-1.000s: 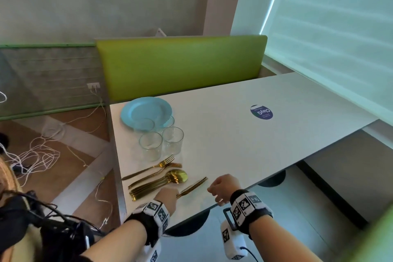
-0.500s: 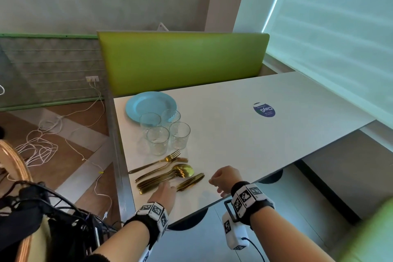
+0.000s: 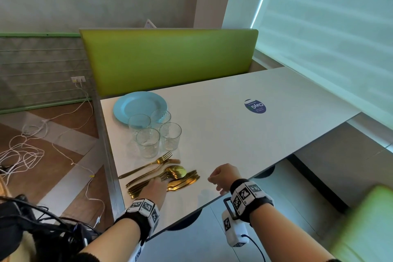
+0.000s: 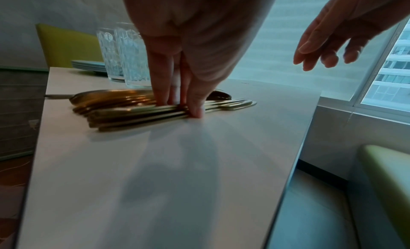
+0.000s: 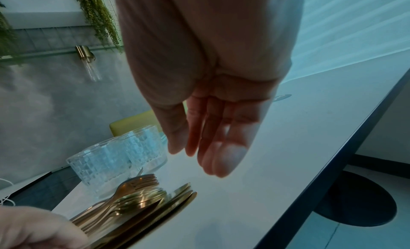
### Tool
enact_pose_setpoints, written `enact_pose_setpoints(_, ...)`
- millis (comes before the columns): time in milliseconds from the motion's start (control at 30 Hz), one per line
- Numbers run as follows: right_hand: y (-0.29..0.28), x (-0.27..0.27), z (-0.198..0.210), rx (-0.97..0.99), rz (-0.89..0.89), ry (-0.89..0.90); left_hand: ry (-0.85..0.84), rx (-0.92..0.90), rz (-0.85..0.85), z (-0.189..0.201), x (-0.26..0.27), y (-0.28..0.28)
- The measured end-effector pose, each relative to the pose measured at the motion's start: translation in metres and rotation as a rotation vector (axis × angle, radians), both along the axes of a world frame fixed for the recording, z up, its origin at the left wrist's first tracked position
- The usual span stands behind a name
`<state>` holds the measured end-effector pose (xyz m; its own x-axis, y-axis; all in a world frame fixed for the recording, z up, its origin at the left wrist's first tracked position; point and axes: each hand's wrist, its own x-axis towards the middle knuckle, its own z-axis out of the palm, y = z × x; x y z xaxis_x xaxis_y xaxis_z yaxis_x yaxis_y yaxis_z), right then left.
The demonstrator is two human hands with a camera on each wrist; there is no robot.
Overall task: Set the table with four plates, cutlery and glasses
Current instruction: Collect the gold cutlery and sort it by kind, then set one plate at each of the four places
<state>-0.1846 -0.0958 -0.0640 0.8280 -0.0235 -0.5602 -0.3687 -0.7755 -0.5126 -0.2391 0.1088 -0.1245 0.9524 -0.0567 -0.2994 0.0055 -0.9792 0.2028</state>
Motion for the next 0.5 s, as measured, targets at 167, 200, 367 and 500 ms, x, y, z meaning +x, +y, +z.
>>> enact_pose_setpoints(167,0.004,0.007,0.006,-0.002,0.01,-0.021,-0.031,0.075,-0.025,0.005,0.004,-0.001)
enact_pose_setpoints(200,0.005,0.009,0.008,-0.003,0.011,-0.026,-0.048,0.087,-0.034,0.009,0.006,-0.002)
enact_pose_setpoints(367,0.014,0.023,0.02,0.027,0.0,-0.06,-0.183,0.015,-0.057,0.034,0.025,-0.001)
enact_pose_setpoints(500,0.022,0.042,0.032,0.055,0.01,-0.073,-0.307,-0.126,-0.016,0.072,0.05,0.003)
